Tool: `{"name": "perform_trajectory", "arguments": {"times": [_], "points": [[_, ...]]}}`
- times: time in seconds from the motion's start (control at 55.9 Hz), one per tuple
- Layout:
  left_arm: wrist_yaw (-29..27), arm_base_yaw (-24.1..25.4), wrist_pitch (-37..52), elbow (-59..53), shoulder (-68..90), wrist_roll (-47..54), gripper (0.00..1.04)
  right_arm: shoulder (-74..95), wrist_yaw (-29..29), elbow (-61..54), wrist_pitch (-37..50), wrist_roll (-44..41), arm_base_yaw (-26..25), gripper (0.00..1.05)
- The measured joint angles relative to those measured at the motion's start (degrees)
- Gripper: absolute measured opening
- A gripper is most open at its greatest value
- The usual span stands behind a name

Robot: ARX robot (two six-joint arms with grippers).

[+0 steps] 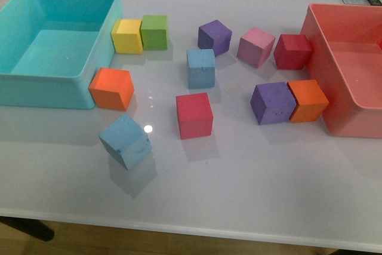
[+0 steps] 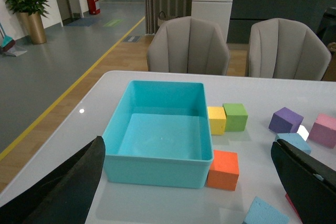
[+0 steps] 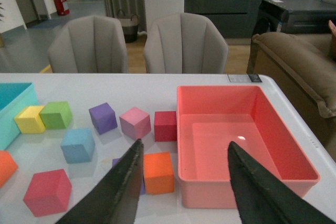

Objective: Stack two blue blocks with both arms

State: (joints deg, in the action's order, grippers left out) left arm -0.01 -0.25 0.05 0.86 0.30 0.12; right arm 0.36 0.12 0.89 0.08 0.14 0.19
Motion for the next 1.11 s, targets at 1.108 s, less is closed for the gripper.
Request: {"name": "perform_trajectory", "arguments": {"times": [1.108], "points": [[-17.75,-23.63,22.27,25.2,95.45,-1.44,0.96,-0.09,-0.02,0.0,0.0,0.0,0.0,0.96]]}}
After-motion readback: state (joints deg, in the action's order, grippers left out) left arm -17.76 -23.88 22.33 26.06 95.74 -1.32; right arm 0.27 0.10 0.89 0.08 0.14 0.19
